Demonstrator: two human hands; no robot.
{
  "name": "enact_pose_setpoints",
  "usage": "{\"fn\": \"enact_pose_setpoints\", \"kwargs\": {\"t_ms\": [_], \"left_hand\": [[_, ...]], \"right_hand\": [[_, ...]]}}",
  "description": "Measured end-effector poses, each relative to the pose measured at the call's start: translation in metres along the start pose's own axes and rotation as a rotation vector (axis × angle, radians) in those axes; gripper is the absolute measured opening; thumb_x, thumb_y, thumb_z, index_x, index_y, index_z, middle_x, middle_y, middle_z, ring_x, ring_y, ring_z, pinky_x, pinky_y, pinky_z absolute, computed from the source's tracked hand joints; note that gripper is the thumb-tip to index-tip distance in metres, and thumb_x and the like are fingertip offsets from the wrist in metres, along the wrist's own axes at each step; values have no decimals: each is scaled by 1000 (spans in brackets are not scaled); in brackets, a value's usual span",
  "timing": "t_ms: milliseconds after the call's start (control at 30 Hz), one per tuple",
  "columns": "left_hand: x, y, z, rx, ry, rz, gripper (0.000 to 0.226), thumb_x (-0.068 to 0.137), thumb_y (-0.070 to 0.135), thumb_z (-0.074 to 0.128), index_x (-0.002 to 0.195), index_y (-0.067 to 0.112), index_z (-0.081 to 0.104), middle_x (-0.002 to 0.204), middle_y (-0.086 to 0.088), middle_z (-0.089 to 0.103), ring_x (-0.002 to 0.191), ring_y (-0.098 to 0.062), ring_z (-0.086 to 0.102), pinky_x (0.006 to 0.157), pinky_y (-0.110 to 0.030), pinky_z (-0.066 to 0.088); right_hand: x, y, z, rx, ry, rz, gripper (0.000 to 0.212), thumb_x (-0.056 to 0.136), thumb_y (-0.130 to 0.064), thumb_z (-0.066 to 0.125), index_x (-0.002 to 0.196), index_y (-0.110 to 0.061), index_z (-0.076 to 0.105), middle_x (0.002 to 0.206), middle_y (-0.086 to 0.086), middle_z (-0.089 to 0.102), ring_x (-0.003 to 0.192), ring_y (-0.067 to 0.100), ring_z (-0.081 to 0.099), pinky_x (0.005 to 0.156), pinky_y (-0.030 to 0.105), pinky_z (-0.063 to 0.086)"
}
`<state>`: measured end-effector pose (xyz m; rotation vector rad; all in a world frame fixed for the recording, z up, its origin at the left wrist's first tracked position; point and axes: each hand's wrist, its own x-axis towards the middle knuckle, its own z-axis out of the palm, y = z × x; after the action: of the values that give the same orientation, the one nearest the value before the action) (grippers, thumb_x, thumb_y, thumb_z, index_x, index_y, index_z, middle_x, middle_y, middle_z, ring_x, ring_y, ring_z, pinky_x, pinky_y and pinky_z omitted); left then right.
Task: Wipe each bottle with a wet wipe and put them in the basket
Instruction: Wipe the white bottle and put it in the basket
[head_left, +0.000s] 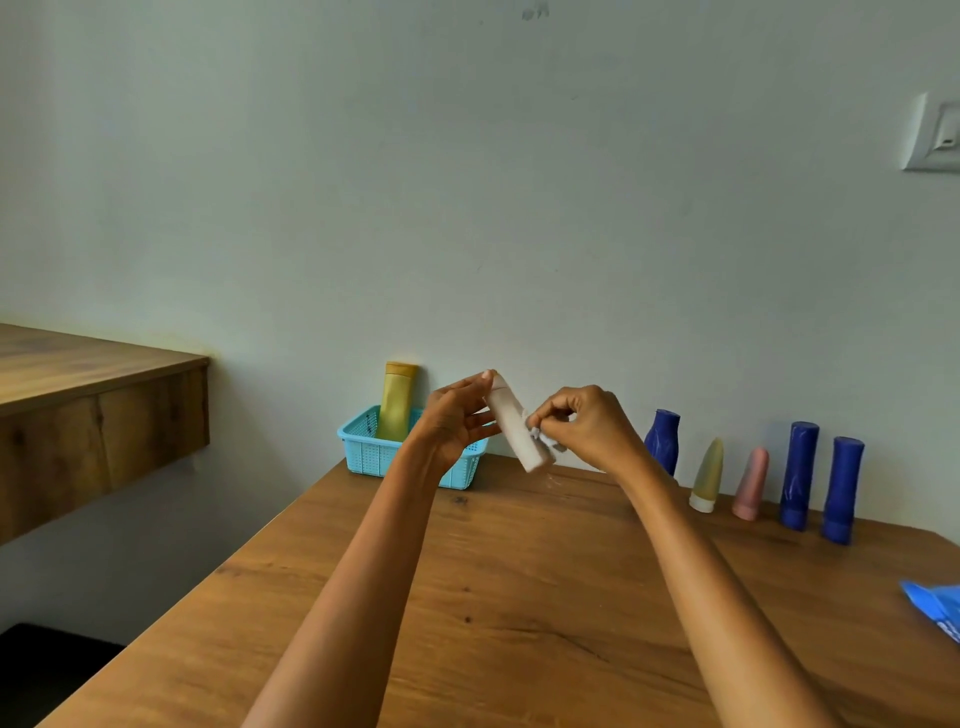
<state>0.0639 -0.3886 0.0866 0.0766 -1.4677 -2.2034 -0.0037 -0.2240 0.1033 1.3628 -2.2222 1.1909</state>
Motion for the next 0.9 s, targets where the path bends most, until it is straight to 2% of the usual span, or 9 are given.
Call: {"fn": "enact_pose_setpoints", "kwargs": {"t_ms": [167, 300, 400, 500, 567, 633, 733, 833, 900], "left_hand": [[1, 2, 14, -16, -7, 14, 20, 91, 22, 60, 104, 7, 61, 96, -16, 65, 74, -22, 70, 59, -30, 57], [2, 7, 6, -98, 92, 43, 26, 90, 22, 62, 109, 5, 60, 95, -15, 65, 74, -23, 69, 56, -29, 57], [2, 6, 1, -110, 151, 61, 35, 88, 22, 64, 117, 4, 57, 102, -15, 64, 85, -27, 67, 63, -32, 58], [3, 6, 4, -87, 157, 63, 25, 88, 22, 65, 108, 8, 59, 110, -17, 62, 86, -27, 67, 66, -34, 57], [3, 6, 4, -73, 186, 66, 22, 86, 22, 67, 104, 11, 59, 113, -19, 62, 88, -27, 67, 67, -34, 58], [3, 5, 4, -81, 237, 61, 30, 83, 24, 70, 107, 9, 60, 113, -19, 64, 89, -29, 68, 67, -35, 58], [2, 1, 5, -52, 298, 34, 37, 80, 29, 74, 108, 8, 60, 112, -16, 64, 97, -31, 66, 69, -35, 58], [1, 3, 7, 20, 232, 21, 36, 82, 34, 70, 107, 11, 59, 112, -12, 62, 101, -29, 64, 69, -34, 58], [1, 7, 6, 25, 151, 22, 37, 86, 36, 65, 114, 13, 56, 113, -10, 63, 98, -26, 65, 72, -36, 58]], "right_hand": [[4, -14, 4, -69, 152, -126, 16, 85, -4, 62, 97, -7, 73, 104, 5, 68, 92, 13, 61, 71, 16, 47], [5, -14, 2, -34, 49, -112, 14, 83, -8, 64, 92, -11, 75, 98, 3, 70, 80, 3, 60, 61, 3, 44], [5, -7, 4, -7, 64, -10, 16, 84, -7, 64, 95, -9, 74, 100, 5, 71, 74, 2, 58, 58, 6, 47], [5, -6, 11, -57, 132, 14, 19, 86, -10, 62, 102, -8, 71, 106, 7, 70, 78, 5, 59, 61, 8, 47], [4, -12, 17, -56, 101, -11, 27, 86, -20, 64, 110, -10, 68, 108, 5, 67, 74, 1, 56, 56, 4, 44], [5, -15, 24, -97, 18, -28, 46, 80, -32, 70, 121, -13, 61, 112, 2, 61, 82, 6, 55, 64, 9, 44], [3, -13, 32, -183, 34, -34, 52, 79, -28, 72, 127, -14, 56, 117, 3, 61, 93, 12, 57, 69, 13, 39], [2, -8, 26, -103, 106, 25, 43, 81, -26, 69, 122, -13, 61, 112, 2, 66, 85, 7, 57, 58, 4, 37], [4, -4, 17, 80, 131, 132, 40, 82, -22, 68, 120, -13, 62, 113, 1, 65, 89, 9, 58, 59, 5, 41]]}}
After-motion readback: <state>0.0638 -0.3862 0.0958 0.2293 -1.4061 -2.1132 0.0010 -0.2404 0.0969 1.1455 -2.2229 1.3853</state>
